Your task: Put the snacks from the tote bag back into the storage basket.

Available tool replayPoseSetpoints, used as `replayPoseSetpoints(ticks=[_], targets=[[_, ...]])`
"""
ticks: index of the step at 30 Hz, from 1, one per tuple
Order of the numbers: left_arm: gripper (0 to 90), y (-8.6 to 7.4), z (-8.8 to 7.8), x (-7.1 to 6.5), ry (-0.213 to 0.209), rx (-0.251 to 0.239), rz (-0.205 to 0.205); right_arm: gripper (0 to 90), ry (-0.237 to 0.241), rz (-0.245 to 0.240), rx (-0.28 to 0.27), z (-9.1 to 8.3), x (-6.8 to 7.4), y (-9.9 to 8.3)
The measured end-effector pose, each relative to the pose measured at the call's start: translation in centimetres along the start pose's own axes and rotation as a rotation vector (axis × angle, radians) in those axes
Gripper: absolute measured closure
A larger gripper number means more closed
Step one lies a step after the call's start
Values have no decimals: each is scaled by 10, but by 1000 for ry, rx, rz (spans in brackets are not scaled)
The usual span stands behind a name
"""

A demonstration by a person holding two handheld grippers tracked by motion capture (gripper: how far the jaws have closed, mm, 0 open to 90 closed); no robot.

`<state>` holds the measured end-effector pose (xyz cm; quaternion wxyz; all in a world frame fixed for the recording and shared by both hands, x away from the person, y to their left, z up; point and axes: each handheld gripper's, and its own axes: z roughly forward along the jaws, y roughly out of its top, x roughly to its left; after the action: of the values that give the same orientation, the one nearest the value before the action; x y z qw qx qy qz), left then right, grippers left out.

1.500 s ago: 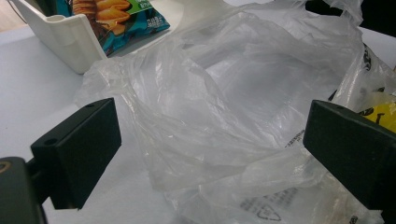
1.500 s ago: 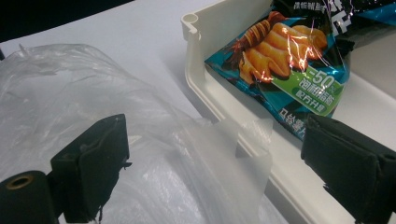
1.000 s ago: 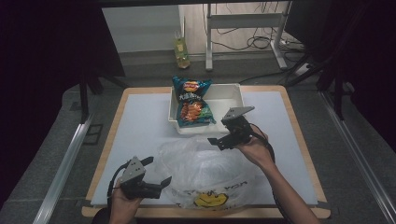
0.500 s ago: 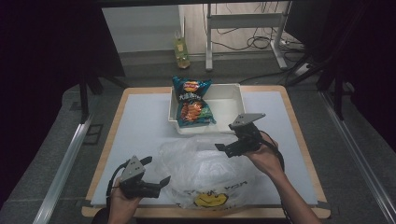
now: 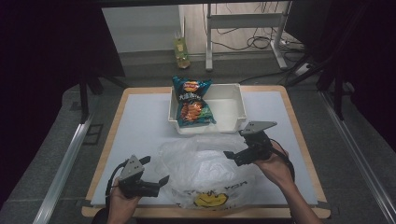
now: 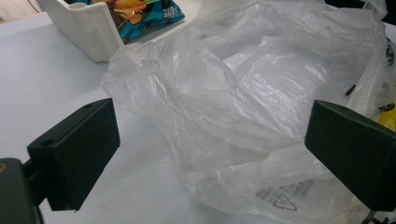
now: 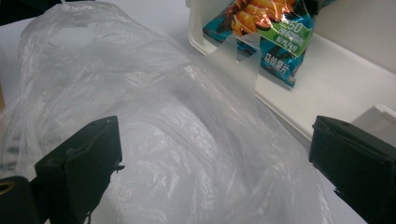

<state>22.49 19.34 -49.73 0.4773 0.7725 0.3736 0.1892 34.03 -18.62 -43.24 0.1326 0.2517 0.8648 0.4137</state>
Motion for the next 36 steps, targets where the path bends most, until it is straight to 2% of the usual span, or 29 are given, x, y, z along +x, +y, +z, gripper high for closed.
replayPoseSetpoints(ticks=[11, 24, 32, 36], targets=[[25, 0, -2, 4, 3, 6, -11, 21, -36, 20, -22, -21, 4, -19], [19, -1, -4, 6, 4, 17, -16, 21, -76, 80, -50, -52, 5, -45], [20, -1, -15, 6, 16, 19, -13, 21, -93, 104, -73, -66, 7, -60], [21, -8, -20, 8, 22, 32, -30, 21, -105, 115, -82, -73, 8, -70]])
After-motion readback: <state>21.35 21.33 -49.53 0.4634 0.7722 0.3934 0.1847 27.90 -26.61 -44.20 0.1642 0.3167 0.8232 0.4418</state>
